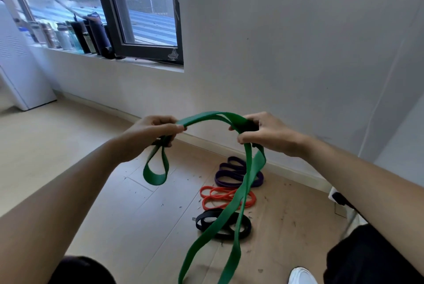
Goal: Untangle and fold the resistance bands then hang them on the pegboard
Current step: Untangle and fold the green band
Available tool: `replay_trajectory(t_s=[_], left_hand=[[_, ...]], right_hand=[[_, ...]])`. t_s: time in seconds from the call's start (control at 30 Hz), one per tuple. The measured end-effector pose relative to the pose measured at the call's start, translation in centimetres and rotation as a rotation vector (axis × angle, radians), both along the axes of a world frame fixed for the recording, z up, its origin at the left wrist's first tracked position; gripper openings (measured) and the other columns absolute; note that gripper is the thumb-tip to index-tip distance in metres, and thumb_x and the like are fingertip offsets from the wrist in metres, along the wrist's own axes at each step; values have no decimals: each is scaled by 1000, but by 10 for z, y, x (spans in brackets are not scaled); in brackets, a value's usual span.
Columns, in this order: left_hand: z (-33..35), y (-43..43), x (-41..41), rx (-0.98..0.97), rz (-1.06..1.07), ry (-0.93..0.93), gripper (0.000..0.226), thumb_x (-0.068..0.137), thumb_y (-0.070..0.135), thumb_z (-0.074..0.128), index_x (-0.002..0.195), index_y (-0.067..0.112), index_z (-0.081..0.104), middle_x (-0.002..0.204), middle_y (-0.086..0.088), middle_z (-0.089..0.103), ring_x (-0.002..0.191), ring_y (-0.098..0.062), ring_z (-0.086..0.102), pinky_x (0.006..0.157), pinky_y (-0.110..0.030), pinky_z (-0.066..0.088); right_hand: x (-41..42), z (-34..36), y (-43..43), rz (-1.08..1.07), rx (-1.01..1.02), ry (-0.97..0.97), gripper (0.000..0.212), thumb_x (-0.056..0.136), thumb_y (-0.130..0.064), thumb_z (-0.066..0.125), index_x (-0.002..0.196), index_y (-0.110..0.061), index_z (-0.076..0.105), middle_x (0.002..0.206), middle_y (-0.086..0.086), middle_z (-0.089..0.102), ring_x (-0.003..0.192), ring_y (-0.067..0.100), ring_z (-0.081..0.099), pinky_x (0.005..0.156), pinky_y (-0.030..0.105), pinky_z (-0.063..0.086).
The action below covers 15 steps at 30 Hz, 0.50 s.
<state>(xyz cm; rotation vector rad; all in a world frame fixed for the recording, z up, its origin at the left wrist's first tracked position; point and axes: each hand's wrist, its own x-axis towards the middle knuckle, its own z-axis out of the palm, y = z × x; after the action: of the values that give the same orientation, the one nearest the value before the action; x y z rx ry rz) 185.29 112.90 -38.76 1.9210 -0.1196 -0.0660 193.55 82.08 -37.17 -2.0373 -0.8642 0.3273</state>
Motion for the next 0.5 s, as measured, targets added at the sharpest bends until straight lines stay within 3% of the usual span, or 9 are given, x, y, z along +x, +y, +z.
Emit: replay_trajectory(t_s=[0.1,0.2,0.33,0.4,0.5], left_hand=[[-2,-9,-5,104,-62,78,62,67,48,77,113,8,72,87,-5,64,79,-16,61,81,-30,53],[2,-32,-6,96,-123,79,52,69,45,79,110,14,71,87,-3,68,80,-18,63,81,-31,54],[6,-66,-4,121,-138,46,46,76,37,87,112,15,70,85,0,72,78,-15,65,78,-31,53],[8,-77,-4,128,-103,-2,38,78,32,85,108,12,71,81,0,70,75,-13,64,74,-30,51],[13,-81,-6,75,-67,-63,36,77,30,83,104,9,73,90,-13,73,79,-18,66,76,-32,52]], right_hand=[[-1,1,1,26,-39,-32,20,91,-12,70,110,-6,72,75,4,59,68,12,53,63,23,44],[-6,-3,8,86,-100,-73,14,93,-15,67,107,-13,71,72,2,60,62,13,55,59,26,47],[-14,-9,20,143,-178,-185,28,92,-22,70,120,-20,67,94,0,71,85,15,71,76,32,61],[-16,-10,23,144,-173,-243,31,86,-21,75,116,-20,68,93,-1,71,84,14,69,74,32,59],[-16,-10,23,122,-85,-119,28,81,-16,80,106,-19,70,91,5,71,82,16,70,73,32,60]])
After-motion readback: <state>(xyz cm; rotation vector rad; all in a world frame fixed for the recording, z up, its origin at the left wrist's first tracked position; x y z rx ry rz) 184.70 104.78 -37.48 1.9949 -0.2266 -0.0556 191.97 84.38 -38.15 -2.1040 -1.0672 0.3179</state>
